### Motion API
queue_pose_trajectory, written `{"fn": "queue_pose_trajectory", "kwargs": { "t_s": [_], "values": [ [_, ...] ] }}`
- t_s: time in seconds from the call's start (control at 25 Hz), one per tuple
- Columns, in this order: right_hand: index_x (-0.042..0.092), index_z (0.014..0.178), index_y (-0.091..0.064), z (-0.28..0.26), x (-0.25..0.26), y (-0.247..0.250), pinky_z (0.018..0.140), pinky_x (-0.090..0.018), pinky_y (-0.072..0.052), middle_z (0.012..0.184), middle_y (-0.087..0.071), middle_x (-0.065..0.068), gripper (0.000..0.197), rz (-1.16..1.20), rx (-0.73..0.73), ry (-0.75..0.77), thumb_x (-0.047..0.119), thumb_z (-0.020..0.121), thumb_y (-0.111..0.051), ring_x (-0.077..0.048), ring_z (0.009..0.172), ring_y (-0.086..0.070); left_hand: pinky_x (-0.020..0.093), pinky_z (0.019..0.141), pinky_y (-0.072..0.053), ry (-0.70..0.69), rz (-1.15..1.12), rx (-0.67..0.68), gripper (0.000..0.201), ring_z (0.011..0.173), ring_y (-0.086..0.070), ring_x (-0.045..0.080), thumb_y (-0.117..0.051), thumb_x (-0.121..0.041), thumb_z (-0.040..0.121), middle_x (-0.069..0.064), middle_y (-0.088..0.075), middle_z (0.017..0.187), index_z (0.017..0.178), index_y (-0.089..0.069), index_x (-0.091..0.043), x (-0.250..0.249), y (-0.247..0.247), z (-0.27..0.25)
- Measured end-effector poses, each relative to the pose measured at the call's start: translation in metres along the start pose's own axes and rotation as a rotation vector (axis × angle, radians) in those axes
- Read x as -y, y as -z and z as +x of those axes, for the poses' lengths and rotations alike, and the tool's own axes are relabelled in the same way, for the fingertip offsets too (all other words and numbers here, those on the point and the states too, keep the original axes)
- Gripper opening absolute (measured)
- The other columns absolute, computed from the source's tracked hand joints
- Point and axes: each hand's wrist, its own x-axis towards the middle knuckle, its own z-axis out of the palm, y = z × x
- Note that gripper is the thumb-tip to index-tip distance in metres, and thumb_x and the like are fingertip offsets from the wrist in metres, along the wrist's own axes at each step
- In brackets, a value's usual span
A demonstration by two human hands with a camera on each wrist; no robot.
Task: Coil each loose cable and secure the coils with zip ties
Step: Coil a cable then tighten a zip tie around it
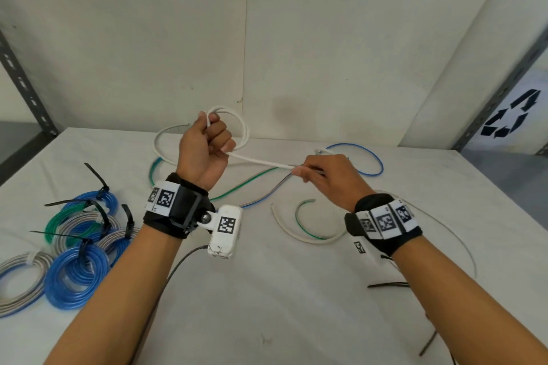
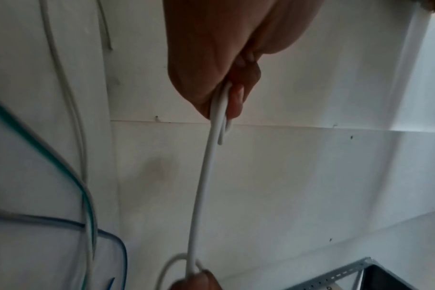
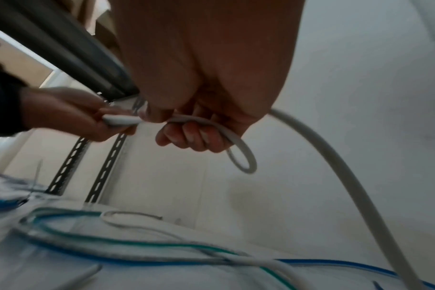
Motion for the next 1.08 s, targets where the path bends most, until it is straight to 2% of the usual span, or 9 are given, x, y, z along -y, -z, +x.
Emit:
{"fn": "queue_pose_trajectory", "kwargs": {
  "t_s": [0.16, 0.28, 0.36, 0.48, 0.6, 0.76, 0.84, 0.92, 1.08],
  "values": [
    [0.021, 0.067, -0.065, 0.008, -0.018, 0.016, 0.054, -0.03, -0.032, 0.051, -0.044, 0.007, 0.04, 0.081, -0.072, -0.073, 0.052, 0.093, -0.062, -0.008, 0.049, -0.036, 0.02, 0.044, -0.023, 0.016, 0.051, 0.027, 0.039, 0.04, -0.016, 0.008, -0.027, -0.034, 0.11, -0.011, -0.024, 0.048, 0.079, -0.045, -0.019, 0.006, -0.001, -0.001],
    [0.019, 0.066, -0.066, 0.018, -0.016, 0.019, 0.055, -0.029, -0.034, 0.053, -0.052, 0.007, 0.047, -0.08, -0.124, -0.178, 0.058, 0.091, -0.062, -0.012, 0.052, -0.047, 0.021, 0.045, -0.022, 0.075, 0.191, 0.162, 0.037, 0.047, -0.009, 0.012, -0.029, -0.035, 0.109, -0.01, -0.018, 0.052, 0.08, -0.044, -0.018, 0.019, -0.014, -0.01],
    [0.017, 0.062, -0.059, 0.022, -0.01, 0.022, 0.054, -0.03, -0.033, 0.059, -0.057, 0.003, 0.058, -0.268, -0.05, -0.292, 0.068, 0.089, -0.057, -0.019, 0.058, -0.053, 0.023, 0.046, -0.018, 0.102, 0.263, 0.207, 0.037, 0.048, -0.007, 0.012, -0.028, -0.034, 0.109, -0.008, -0.01, 0.057, 0.079, -0.042, -0.019, 0.023, -0.019, -0.015],
    [0.015, 0.06, -0.045, 0.023, -0.01, 0.032, 0.053, -0.031, -0.03, 0.057, -0.051, -0.001, 0.073, -0.465, 0.044, -0.34, 0.084, 0.082, -0.044, -0.023, 0.054, -0.048, 0.021, 0.042, -0.021, 0.064, 0.192, 0.17, 0.037, 0.047, -0.007, 0.012, -0.028, -0.033, 0.109, -0.008, -0.008, 0.058, 0.077, -0.041, -0.02, 0.004, -0.013, -0.012],
    [0.012, 0.073, -0.057, 0.024, -0.023, 0.045, 0.062, -0.035, -0.035, 0.073, -0.062, -0.007, 0.069, -0.506, 0.136, -0.356, 0.076, 0.09, -0.037, -0.03, 0.072, -0.058, 0.019, 0.043, -0.026, -0.002, 0.14, 0.124, 0.037, 0.048, -0.006, 0.012, -0.025, -0.031, 0.109, -0.007, -0.008, 0.059, 0.077, -0.041, -0.02, -0.01, -0.006, -0.002],
    [0.012, 0.082, -0.067, 0.036, -0.021, 0.045, 0.074, -0.037, -0.044, 0.091, -0.067, -0.013, 0.049, -0.278, 0.1, -0.495, 0.051, 0.102, -0.045, -0.036, 0.093, -0.063, 0.021, 0.046, -0.024, -0.024, 0.314, 0.135, 0.038, 0.049, -0.008, 0.012, -0.025, -0.033, 0.11, -0.008, -0.01, 0.059, 0.08, -0.042, -0.018, 0.001, -0.004, -0.005],
    [0.01, 0.086, -0.072, 0.045, -0.02, 0.045, 0.085, -0.036, -0.046, 0.104, -0.071, -0.017, 0.039, -0.085, -0.013, -0.486, 0.035, 0.104, -0.049, -0.037, 0.103, -0.064, 0.023, 0.051, -0.021, -0.011, 0.415, 0.162, 0.037, 0.048, -0.012, 0.01, -0.026, -0.032, 0.111, -0.011, -0.018, 0.054, 0.082, -0.044, -0.017, 0.013, -0.004, -0.005],
    [0.01, 0.092, -0.075, 0.05, -0.004, 0.045, 0.088, -0.034, -0.045, 0.107, -0.073, -0.016, 0.033, 0.049, -0.156, -0.436, 0.023, 0.102, -0.047, -0.035, 0.106, -0.064, 0.029, 0.059, -0.015, -0.013, 0.494, 0.179, 0.036, 0.047, -0.018, 0.006, -0.025, -0.029, 0.111, -0.012, -0.026, 0.053, 0.083, -0.045, -0.015, 0.025, -0.007, -0.006],
    [0.004, 0.105, -0.073, 0.046, 0.049, 0.035, 0.071, -0.027, -0.042, 0.086, -0.064, -0.005, 0.04, 0.236, -0.244, -0.202, 0.027, 0.096, -0.041, -0.019, 0.074, -0.058, 0.026, 0.057, -0.019, 0.006, 0.591, 0.153, 0.037, 0.05, -0.022, 0.005, -0.025, -0.028, 0.111, -0.011, -0.03, 0.056, 0.083, -0.044, -0.015, 0.044, -0.014, -0.012]
  ]
}}
